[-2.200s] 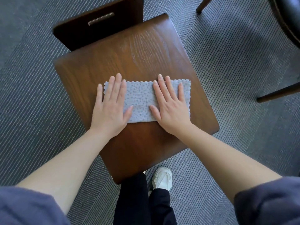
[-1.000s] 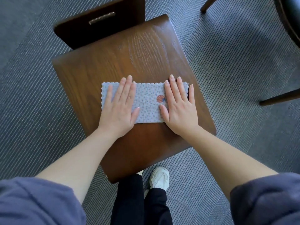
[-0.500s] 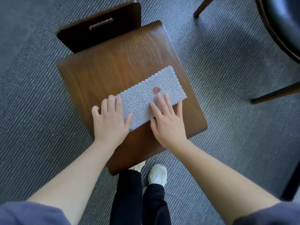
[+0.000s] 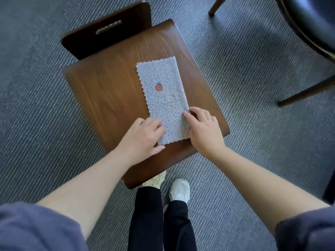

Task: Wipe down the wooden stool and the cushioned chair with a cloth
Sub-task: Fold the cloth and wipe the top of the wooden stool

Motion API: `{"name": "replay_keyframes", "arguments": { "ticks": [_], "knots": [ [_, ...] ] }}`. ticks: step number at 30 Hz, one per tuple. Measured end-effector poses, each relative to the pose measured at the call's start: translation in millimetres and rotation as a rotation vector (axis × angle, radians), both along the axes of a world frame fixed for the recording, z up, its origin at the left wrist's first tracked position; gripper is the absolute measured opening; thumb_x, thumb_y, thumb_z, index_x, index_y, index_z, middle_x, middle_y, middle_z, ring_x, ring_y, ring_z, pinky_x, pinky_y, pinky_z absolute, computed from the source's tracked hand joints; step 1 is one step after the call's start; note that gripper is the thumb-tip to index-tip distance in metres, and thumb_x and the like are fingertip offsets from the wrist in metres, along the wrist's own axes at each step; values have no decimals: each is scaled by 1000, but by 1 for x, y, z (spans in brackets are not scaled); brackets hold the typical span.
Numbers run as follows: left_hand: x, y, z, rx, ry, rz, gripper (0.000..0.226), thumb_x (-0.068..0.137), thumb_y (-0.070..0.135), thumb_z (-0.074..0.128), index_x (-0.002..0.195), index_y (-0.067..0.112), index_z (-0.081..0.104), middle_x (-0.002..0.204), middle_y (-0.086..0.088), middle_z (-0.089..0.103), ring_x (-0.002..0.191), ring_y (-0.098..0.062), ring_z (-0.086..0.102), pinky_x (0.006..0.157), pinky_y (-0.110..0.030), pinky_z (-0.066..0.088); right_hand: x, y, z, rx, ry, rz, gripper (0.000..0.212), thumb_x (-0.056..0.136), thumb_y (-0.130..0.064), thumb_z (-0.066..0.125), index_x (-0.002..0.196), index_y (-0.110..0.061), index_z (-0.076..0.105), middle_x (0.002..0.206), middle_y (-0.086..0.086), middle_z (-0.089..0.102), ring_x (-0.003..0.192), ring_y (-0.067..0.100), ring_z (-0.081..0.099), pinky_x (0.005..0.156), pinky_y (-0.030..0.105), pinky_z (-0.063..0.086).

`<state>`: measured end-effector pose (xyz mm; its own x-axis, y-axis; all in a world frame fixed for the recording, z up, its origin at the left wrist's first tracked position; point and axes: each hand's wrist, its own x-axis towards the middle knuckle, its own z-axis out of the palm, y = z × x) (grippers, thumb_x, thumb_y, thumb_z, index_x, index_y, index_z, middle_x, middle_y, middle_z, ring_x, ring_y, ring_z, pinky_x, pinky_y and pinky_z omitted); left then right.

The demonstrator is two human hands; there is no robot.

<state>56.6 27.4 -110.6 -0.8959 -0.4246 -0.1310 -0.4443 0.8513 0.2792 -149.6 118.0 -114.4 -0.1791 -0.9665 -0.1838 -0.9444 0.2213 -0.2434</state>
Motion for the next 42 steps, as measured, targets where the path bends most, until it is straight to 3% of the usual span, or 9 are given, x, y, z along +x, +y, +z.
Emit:
{"name": "replay_keyframes", "arguments": {
  "ticks": [5,11,15,18,21,25,32,37,42],
  "knots": [
    [-16,-1,-12,-15,35,53,8,82,19,64,84,14,58,83,-2,55,77,-23,54,63,-36,40,-10,0,-3,-37,13,88,57,74,-4,60,130,-16,57,138,10,51,124,32,49,86,44,47],
    [1,-13,8,155,180,99,20,87,27,40,87,14,55,75,7,51,69,-16,51,59,-35,45,-19,-1,2,56,3,296,71,78,-22,65,145,-16,41,155,4,36,144,28,30,111,55,32],
    [8,-21,17,188,152,77,22,89,33,39,89,16,54,73,10,48,65,-12,45,64,-31,42,-20,-10,4,154,-119,411,65,75,-18,74,136,-13,53,153,5,38,144,26,30,115,56,25],
    [20,-27,14,217,99,42,42,82,49,58,111,19,57,107,9,59,102,-11,56,86,-30,44,-24,-16,6,156,-235,381,41,91,-17,61,132,-17,58,152,0,40,144,19,29,117,51,21],
    [36,-29,4,152,-64,-6,89,72,59,67,144,16,38,154,2,34,144,-14,27,116,-43,27,-29,-19,8,162,-265,360,36,97,-21,54,133,-22,57,152,-6,39,145,12,28,118,45,18],
    [28,-25,-5,51,-126,10,98,74,42,78,152,11,28,160,-4,25,147,-15,20,118,-48,18,-29,-22,11,179,-306,331,40,95,-23,44,133,-25,57,150,-6,43,144,10,30,117,43,19],
    [15,-31,-11,118,152,50,53,75,-5,74,125,10,65,134,-4,60,125,-18,56,105,-45,39,-30,-25,16,221,-322,294,44,93,-32,37,132,-25,56,147,-9,46,141,7,34,115,40,23],
    [17,-37,-1,280,97,163,52,82,-6,65,128,18,64,133,5,60,126,-12,54,107,-40,40,-24,-35,23,142,-364,189,52,90,-42,24,117,-22,63,116,-8,69,108,13,63,97,38,43],
    [1,-46,8,524,135,574,21,96,21,56,109,24,72,96,4,73,81,-15,64,71,-33,51,-20,-50,28,164,-421,-29,19,99,-21,40,92,-23,57,65,-5,59,56,14,53,57,29,34]
  ]
}}
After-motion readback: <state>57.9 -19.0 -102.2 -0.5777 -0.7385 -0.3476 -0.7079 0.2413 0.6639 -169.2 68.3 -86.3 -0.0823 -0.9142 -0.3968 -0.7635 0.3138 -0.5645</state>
